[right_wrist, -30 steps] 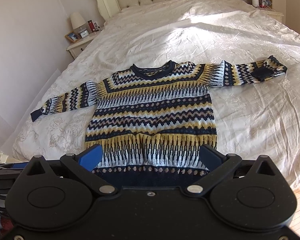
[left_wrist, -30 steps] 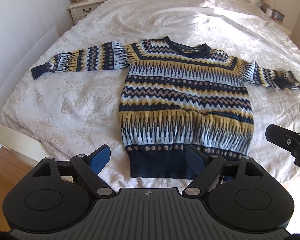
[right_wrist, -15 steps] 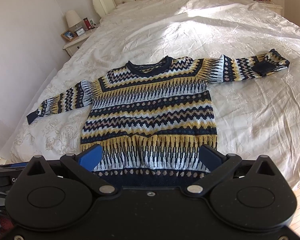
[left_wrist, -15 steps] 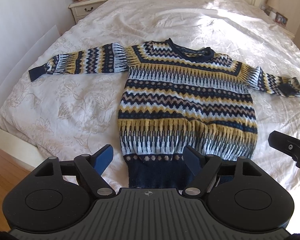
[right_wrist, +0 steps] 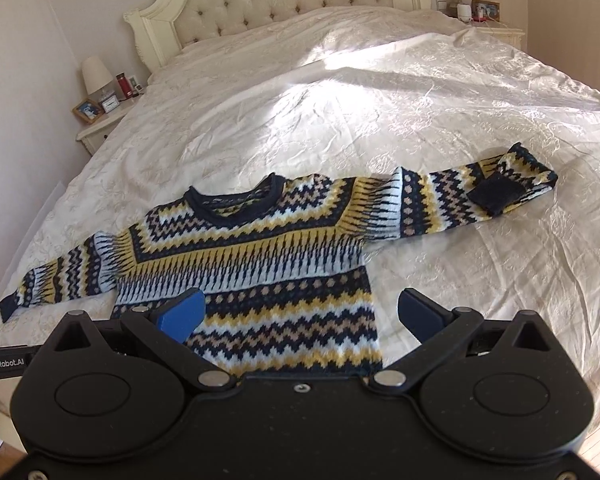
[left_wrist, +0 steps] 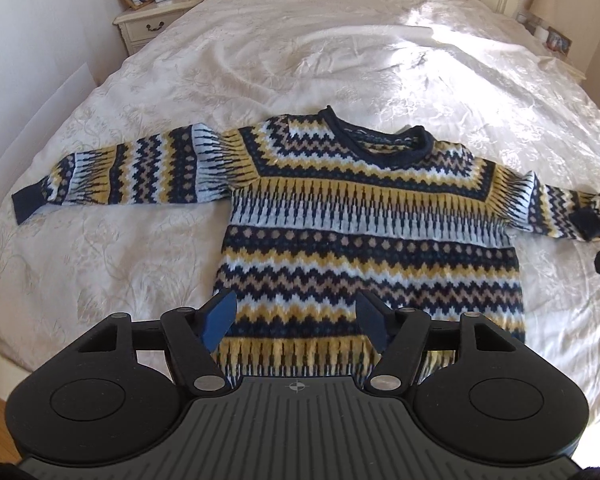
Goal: Fold small clothes
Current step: 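Grasp the navy cuff of the sleeve nearest the right gripper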
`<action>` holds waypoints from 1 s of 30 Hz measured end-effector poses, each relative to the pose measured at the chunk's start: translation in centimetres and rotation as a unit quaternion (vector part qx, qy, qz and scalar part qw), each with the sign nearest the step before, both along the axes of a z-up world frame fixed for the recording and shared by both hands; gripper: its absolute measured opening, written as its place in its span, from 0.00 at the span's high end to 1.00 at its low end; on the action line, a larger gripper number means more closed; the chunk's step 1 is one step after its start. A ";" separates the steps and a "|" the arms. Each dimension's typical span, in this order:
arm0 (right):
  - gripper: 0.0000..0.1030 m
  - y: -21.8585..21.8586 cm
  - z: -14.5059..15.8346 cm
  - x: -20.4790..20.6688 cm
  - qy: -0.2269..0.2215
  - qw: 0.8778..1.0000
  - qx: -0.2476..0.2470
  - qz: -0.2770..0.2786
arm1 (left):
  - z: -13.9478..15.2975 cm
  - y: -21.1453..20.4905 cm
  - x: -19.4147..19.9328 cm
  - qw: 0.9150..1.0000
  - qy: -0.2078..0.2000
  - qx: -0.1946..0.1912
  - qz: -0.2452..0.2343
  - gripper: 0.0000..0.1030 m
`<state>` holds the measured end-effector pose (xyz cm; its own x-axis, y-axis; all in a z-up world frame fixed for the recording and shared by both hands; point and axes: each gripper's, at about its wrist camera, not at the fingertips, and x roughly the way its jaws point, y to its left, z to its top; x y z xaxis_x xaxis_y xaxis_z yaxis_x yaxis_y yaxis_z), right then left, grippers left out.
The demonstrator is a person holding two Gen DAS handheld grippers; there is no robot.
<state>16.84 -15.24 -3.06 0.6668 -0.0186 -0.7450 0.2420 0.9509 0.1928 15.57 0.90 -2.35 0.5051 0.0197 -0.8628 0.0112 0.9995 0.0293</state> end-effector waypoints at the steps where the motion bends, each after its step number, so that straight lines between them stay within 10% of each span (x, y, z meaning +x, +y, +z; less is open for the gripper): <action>1: 0.01 -0.5 -0.1 0.6 0.000 1.000 -0.009 -0.010 | -0.2 -0.1 0.8 1.000 0.001 -0.001 -0.007 0.41; 7: 0.02 -3.0 -1.2 3.4 0.018 0.995 -0.076 -0.068 | -1.4 -0.6 4.7 0.998 0.009 -0.019 -0.059 0.52; 16: 0.42 -6.4 -3.7 7.1 0.088 0.981 -0.153 -0.080 | -2.2 -0.8 8.3 0.998 0.000 -0.024 -0.057 0.56; 21: 0.43 -9.0 -5.1 9.5 0.098 0.977 -0.179 -0.065 | -2.8 -0.5 8.5 0.999 0.020 -0.027 -0.027 0.56; 30: 0.41 -16.7 -8.5 12.0 0.118 0.987 -0.088 -0.070 | -2.4 -1.7 7.9 0.998 0.038 -0.021 0.049 0.56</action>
<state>28.82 -31.90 -11.56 0.4567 -0.2411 -0.8563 0.3911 0.9190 -0.0502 23.45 -0.83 -4.71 0.4353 0.0291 -0.8998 -0.0871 0.9962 -0.0099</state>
